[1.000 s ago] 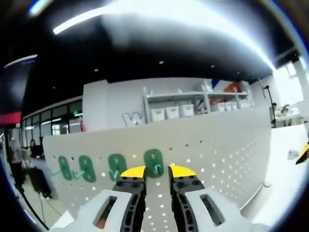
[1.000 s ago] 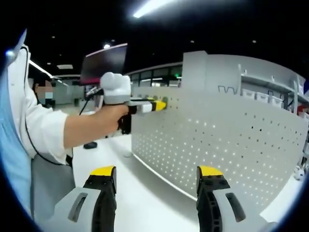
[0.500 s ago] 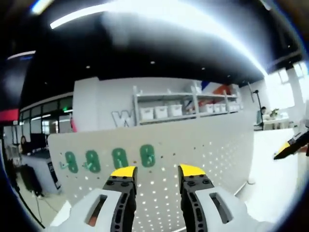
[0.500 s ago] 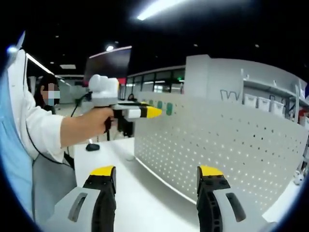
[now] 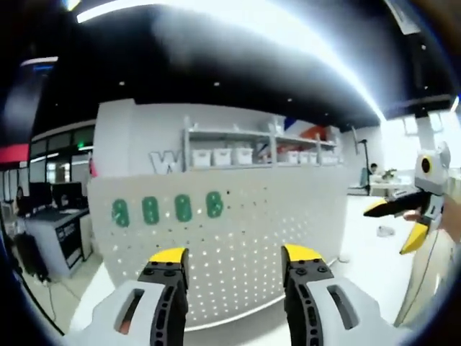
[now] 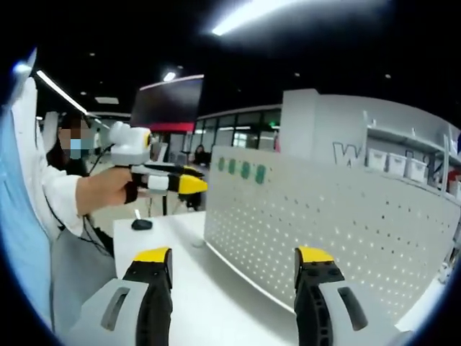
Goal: Insert the hook assembly into the mounting plate slot until the hook locks in place.
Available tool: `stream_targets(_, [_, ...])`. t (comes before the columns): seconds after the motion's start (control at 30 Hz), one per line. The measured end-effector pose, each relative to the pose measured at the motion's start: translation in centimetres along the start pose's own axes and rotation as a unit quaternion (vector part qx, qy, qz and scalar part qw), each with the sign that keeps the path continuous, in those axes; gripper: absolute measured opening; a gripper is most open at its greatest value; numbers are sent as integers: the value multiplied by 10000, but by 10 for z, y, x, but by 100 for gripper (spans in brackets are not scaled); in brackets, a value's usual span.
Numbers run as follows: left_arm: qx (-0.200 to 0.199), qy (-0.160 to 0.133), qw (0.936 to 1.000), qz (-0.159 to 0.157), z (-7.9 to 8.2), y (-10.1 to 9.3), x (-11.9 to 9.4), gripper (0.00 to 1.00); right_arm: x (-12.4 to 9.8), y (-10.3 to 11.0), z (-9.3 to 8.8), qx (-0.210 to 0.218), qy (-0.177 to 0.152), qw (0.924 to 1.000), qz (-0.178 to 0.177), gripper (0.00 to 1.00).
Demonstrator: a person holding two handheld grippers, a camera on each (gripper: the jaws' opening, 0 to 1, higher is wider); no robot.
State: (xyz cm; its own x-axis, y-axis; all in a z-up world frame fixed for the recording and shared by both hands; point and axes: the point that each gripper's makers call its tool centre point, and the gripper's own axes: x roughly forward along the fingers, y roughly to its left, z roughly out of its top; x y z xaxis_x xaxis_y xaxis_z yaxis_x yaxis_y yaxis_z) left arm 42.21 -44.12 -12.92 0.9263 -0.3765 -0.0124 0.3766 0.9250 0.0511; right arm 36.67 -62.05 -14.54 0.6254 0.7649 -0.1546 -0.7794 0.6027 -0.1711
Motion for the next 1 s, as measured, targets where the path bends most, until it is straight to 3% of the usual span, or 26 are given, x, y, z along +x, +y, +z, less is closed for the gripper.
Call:
stream_targets(0.33, [24, 294, 9991, -313, -9, -7, -44, 67, 0, 10, 10, -88, -57, 9999, 112, 70])
stream_targets(0.6, [-82, 364, 9978, -541, -11, -12, -74, 75, -1, 14, 11, -87, -70, 9999, 129, 72])
stream_targets(1.0, [-364, 525, 9967, -507, -25, -6, -101, 82, -1, 21, 17, -58, -170, 9997, 137, 75])
